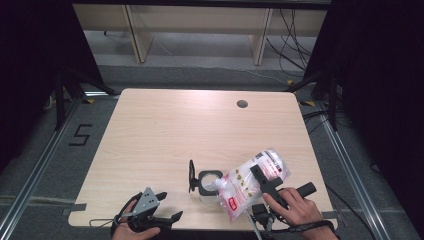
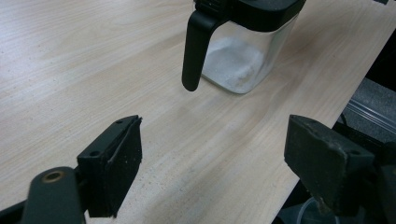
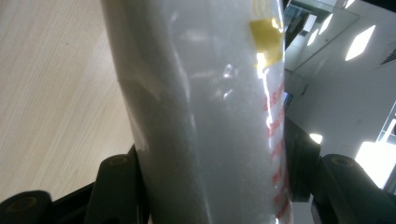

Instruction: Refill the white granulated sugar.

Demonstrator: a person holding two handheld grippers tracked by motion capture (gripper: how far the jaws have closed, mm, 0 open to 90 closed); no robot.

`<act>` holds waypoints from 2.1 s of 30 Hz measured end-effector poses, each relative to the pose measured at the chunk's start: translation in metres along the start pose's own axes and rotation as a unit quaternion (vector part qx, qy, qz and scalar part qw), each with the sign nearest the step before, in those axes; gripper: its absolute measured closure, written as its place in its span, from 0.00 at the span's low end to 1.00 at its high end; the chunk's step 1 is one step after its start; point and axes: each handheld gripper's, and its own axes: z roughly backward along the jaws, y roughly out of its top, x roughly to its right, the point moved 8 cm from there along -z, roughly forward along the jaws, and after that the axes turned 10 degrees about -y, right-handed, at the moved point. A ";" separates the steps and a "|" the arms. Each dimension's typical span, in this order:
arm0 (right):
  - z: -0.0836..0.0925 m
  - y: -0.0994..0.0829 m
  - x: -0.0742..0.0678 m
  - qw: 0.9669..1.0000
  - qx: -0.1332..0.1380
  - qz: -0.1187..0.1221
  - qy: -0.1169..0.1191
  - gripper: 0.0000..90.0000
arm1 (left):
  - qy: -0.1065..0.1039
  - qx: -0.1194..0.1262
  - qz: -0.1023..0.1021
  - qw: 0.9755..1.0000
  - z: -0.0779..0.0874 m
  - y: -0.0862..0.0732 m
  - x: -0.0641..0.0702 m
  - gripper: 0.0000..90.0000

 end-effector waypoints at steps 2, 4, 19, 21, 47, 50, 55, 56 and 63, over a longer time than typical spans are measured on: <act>-0.001 -0.001 0.000 1.000 0.002 0.010 0.002 0.51 | -0.002 0.000 -0.001 1.000 0.000 0.000 0.000 0.21; -0.002 -0.003 0.000 1.000 0.002 0.003 0.000 0.51 | 0.001 -0.004 0.000 1.000 0.000 0.000 0.000 0.21; -0.001 0.000 0.001 1.000 0.002 -0.007 0.003 0.52 | 0.000 0.000 0.000 1.000 0.000 0.000 0.000 0.21; -0.001 0.000 0.002 1.000 0.005 -0.006 0.002 0.52 | 0.000 0.000 -0.001 1.000 0.000 0.000 0.000 0.21; -0.004 0.001 -0.006 1.000 0.011 -0.014 0.011 0.53 | 0.001 0.000 -0.001 1.000 0.000 0.000 0.000 0.21; -0.004 0.002 -0.004 1.000 0.014 -0.010 0.006 0.53 | 0.000 0.000 -0.001 1.000 0.000 0.000 0.000 0.21; 0.000 0.001 0.000 1.000 0.014 -0.010 -0.002 0.53 | 0.000 0.001 -0.001 1.000 0.000 0.000 0.000 0.21; 0.001 0.001 0.002 1.000 0.014 -0.009 -0.005 0.53 | 0.000 0.000 0.000 1.000 0.000 0.000 0.000 0.21; 0.004 0.002 0.001 1.000 0.010 -0.009 -0.004 0.53 | -0.002 0.000 -0.001 1.000 0.000 0.000 0.000 0.21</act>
